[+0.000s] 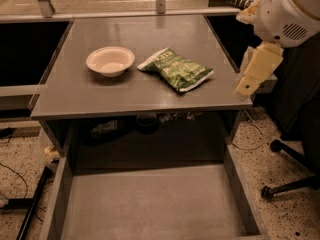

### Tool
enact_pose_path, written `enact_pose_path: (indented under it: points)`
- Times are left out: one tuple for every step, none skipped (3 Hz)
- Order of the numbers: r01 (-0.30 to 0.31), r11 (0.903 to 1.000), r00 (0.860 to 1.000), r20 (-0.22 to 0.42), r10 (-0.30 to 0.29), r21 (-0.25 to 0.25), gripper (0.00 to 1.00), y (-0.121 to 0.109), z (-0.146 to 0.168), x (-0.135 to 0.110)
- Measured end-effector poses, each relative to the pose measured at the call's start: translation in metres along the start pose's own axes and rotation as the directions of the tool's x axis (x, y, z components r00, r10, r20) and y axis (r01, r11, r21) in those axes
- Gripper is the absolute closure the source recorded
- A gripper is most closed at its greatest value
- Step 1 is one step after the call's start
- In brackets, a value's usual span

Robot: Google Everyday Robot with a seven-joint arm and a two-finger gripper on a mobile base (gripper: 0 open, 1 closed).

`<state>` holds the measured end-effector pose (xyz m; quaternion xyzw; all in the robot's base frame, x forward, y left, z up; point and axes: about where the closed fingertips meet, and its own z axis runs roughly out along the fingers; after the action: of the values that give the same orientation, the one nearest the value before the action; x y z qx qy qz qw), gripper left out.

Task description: Place green jalapeno chip bag into top drawer

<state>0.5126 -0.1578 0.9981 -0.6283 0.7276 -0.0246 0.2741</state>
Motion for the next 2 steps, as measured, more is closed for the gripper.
enact_pose_path:
  points:
    - [0.01, 0.9999, 1.0, 0.026, -0.01, 0.007, 0.0, -0.012, 0.024, -0.004]
    - [0.01, 0.9999, 0.998, 0.062, -0.01, 0.008, 0.0, -0.037, 0.066, -0.008]
